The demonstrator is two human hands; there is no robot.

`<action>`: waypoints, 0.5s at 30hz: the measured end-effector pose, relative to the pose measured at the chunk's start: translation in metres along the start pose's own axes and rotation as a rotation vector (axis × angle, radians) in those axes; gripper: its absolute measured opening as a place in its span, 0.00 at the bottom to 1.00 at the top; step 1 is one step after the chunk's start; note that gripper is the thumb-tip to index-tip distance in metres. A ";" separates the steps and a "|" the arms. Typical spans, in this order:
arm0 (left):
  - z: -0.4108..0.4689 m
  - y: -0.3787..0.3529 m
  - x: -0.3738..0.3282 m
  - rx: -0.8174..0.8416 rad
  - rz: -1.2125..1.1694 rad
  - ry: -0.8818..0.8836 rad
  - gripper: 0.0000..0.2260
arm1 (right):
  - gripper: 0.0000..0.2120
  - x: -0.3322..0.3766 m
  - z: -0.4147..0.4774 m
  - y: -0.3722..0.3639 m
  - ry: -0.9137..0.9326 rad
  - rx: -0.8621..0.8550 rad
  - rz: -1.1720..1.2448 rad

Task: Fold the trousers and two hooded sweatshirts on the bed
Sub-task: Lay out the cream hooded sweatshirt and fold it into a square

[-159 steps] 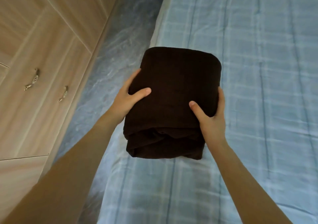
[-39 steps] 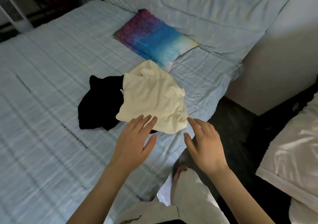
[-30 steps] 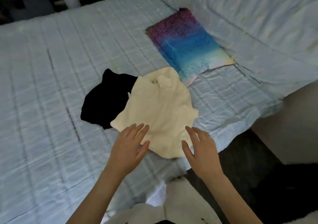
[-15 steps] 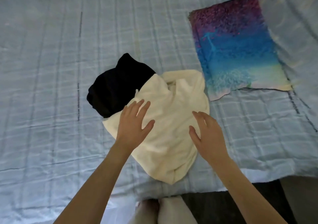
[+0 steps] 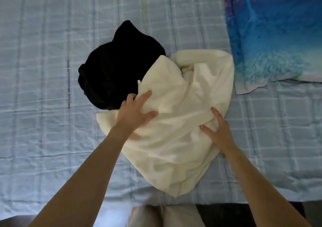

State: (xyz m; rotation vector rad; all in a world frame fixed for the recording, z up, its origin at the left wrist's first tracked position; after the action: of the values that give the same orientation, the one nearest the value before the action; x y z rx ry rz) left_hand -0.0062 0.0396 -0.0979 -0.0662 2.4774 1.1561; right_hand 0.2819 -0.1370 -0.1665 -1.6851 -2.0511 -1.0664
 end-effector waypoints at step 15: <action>-0.105 0.059 -0.069 -0.283 -0.128 -0.214 0.18 | 0.16 0.125 -0.147 0.053 0.354 -0.218 0.174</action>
State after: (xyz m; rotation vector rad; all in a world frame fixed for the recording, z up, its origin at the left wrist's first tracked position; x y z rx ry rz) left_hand 0.0094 -0.0088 0.0320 -0.1685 2.0811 1.3729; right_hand 0.2620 -0.1448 0.0323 -1.5962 -1.5877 -1.4497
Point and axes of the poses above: each hand's wrist, its own z-axis towards the middle knuckle, its own y-axis out of the back of the hand, x = y × z, the point moved 7 cm from there along z, towards the middle knuckle, and after that the axes turned 12 degrees about x, right-handed, at the moved point
